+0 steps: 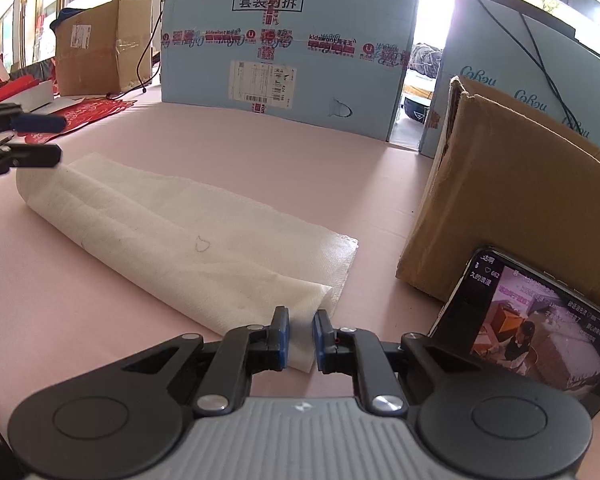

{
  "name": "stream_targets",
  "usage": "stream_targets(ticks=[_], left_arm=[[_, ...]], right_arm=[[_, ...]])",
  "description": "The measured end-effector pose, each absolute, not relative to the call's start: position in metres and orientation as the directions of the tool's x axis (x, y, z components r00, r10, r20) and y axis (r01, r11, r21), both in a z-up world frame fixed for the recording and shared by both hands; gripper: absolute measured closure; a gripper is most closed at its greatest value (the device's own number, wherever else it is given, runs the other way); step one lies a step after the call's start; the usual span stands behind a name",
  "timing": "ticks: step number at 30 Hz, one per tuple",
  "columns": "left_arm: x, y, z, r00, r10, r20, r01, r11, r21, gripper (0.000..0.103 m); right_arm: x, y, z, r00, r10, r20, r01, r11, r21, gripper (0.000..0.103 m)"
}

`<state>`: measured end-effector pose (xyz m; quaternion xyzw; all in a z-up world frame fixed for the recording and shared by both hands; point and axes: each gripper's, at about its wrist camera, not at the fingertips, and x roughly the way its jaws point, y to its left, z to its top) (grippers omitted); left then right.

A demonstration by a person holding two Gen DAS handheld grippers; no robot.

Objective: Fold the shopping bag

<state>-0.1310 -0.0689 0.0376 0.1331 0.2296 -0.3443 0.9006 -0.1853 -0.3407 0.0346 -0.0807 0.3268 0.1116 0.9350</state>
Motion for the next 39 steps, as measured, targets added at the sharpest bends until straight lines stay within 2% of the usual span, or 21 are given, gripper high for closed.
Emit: stream_targets(ticks=[3,7,8,12,18,25,37,39], left_arm=[[-0.127,-0.077,0.02,0.627,-0.509,-0.59,0.688,0.717,0.113,0.08],[-0.128,-0.071,0.016,0.619,-0.51,-0.597,0.681,0.728,0.084,0.079],[-0.128,-0.07,0.015,0.618,-0.511,-0.597,0.679,0.73,0.079,0.079],[-0.127,-0.067,0.013,0.609,-0.52,-0.599,0.681,0.73,0.058,0.079],[-0.124,-0.064,0.013,0.604,-0.529,-0.596,0.68,0.733,0.038,0.079],[-0.122,-0.064,0.014,0.6,-0.536,-0.593,0.68,0.733,0.026,0.079],[-0.119,-0.061,0.013,0.589,-0.55,-0.592,0.681,0.732,-0.003,0.079],[-0.118,-0.061,0.013,0.587,-0.553,-0.592,0.682,0.731,-0.007,0.079]], right_arm=[[-0.193,-0.344,0.035,0.772,0.138,-0.62,-0.249,0.964,-0.096,0.086],[-0.203,-0.353,0.034,0.793,0.065,-0.606,-0.167,0.98,-0.112,0.083],[-0.207,-0.356,0.035,0.796,0.056,-0.602,-0.153,0.982,-0.111,0.079],[-0.226,-0.361,0.034,0.825,0.037,-0.564,-0.139,0.98,-0.14,0.049],[-0.232,-0.331,0.026,0.849,0.004,-0.528,-0.234,0.899,-0.369,0.046],[-0.222,-0.276,0.007,0.896,-0.04,-0.443,-0.325,0.62,-0.714,0.048],[-0.219,-0.222,-0.016,0.918,0.105,-0.382,-0.396,0.238,-0.887,0.07],[-0.218,-0.22,-0.019,0.91,0.134,-0.393,-0.413,0.193,-0.89,0.08]])
